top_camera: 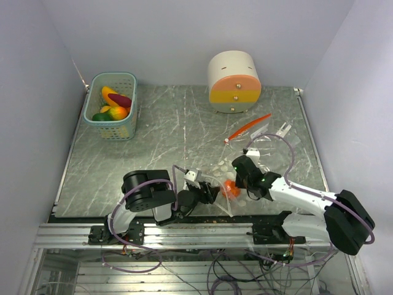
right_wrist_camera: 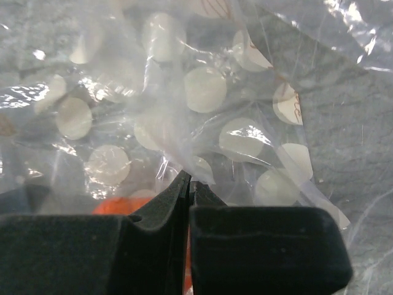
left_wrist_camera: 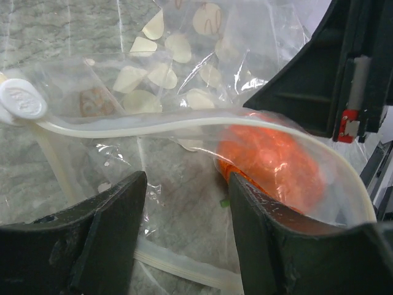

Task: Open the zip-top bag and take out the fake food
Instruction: Pick up the fake vegetable from the zipper food storage bag.

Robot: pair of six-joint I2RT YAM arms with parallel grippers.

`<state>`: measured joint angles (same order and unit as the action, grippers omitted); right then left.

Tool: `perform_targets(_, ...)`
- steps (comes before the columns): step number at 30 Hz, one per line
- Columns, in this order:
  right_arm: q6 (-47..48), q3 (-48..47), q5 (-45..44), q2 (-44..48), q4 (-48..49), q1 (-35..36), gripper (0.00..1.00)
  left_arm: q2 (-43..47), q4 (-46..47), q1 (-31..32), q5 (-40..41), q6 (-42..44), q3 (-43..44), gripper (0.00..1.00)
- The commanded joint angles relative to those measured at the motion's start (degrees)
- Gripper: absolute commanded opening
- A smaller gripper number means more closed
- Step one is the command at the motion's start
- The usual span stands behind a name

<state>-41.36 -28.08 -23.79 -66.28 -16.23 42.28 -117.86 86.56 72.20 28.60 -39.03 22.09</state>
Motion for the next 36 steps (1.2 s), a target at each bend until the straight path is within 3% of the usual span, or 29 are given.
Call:
perform_targets(1, -1.6, 3.6, 3.9, -0.6, 3.7, -0.4, 0.0, -5.2, 6.4, -0.1, -3.5, -0.3, -2.2, 0.69)
perform_targets(11, -4.0, 9.2, 16.5, -1.9, 17.7, -0.3, 0.0, -3.5, 11.8, 2.4, -4.6, -0.7, -5.8, 0.79)
perform_targets(19, -2.8, 8.1, 13.8, 1.8, 13.3, -1.5, 0.0, 1.4, 7.1, 2.4, 1.3, -1.3, -11.9, 0.8)
perform_targets(24, -1.0, 8.0, 16.0, 3.3, 13.2, -5.0, 0.0, 4.5, 12.3, 3.2, 3.3, -2.5, -17.8, 0.77)
perform_targets(27, -0.6, 8.2, 16.6, 3.5, 13.4, -5.6, 0.0, 6.5, 11.6, 3.3, 0.5, -2.7, -17.3, 0.76)
perform_targets(33, 0.0, 8.3, 16.4, 4.6, 12.8, -5.8, 0.0, 4.2, 12.4, 6.2, -1.8, -4.6, -12.1, 0.62)
perform_targets(36, 0.3, 8.7, 16.2, 5.1, 12.4, -5.8, 0.0, 4.4, 12.4, 6.5, -2.6, -5.2, -11.2, 0.48)
